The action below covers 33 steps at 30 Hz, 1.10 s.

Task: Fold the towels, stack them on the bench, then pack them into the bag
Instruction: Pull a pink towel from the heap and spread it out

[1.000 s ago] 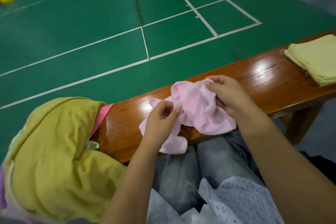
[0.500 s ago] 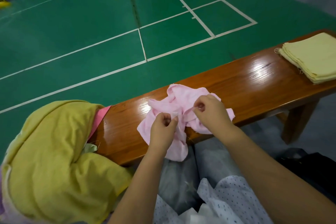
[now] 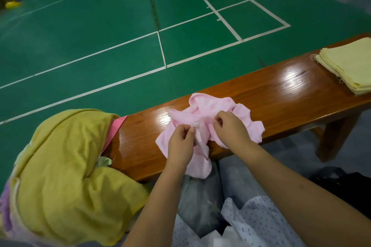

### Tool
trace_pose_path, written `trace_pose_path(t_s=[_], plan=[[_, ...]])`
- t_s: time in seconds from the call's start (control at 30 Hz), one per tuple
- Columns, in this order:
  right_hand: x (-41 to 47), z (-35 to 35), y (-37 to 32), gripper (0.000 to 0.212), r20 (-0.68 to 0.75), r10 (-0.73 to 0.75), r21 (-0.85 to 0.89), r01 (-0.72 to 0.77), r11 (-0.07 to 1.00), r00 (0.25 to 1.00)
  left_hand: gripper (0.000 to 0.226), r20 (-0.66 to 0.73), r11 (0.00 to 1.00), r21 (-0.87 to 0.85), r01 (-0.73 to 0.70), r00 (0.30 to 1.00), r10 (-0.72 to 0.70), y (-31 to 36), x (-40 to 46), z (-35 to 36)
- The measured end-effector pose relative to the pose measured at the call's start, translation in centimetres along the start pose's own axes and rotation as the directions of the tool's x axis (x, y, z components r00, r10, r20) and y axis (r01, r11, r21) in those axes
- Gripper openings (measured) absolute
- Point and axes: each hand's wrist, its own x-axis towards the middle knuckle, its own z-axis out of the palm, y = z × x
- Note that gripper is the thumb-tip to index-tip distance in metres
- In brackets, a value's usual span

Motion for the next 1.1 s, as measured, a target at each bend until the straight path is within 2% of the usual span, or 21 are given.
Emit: trace_pose_path(t_s=[0.07,0.13,0.27,0.33,0.5,0.7,0.8,0.97,1.1], plan=[[-0.4,-0.4,0.1,0.030,-0.015,0.053,0.113,-0.051,0.992,0.998,0.012,0.010,1.000,-0.011,-0.002,1.000,0.002,0.3,-0.1,0.4],[-0.8,-0.9,0.1,0.041,-0.028,0.054,0.149,-0.049,0.988,0.998,0.012,0.020,1.000,-0.018,-0.015,1.000,0.015,0.4,-0.2,0.8],[-1.6,-1.7,-0.5,0.020,0.030,-0.044,0.305,0.033,0.952,0.999,0.011,0.069,0.976,-0.216,0.015,0.998,0.000,0.8,-0.4,1.3],[-1.9,-1.6,-0.6,0.022,0.024,-0.085,0.349,0.071,0.934,0.996,0.016,0.073,0.971,-0.239,-0.002,0.997,0.020,1.0,-0.5,1.4],[-2.3,-1.3,-0.4,0.017,0.025,-0.078,0.377,0.063,0.924,0.997,0.018,0.068,0.966,-0.258,-0.029,0.997,0.048,1.1,-0.6,1.4],[-2.3,-1.7,-0.5,0.018,0.110,-0.095,0.348,0.051,0.936,0.989,0.014,0.015,0.997,-0.017,-0.076,0.997,0.076,1.2,-0.2,1.9],[-2.5,-2.1,-0.8,0.021,0.135,-0.066,0.282,0.025,0.959,0.989,0.015,0.005,0.997,0.007,-0.077,0.997,0.077,1.2,-0.1,1.9],[-2.9,-2.8,-1.3,0.027,0.158,-0.067,0.344,0.008,0.939,0.985,0.013,0.010,0.996,-0.011,-0.083,0.996,0.083,1.1,0.1,1.8],[-2.2,-2.7,-1.0,0.028,0.152,-0.024,0.325,-0.027,0.945,0.988,0.011,0.046,0.994,0.013,-0.110,0.993,0.110,0.9,0.5,2.1]])
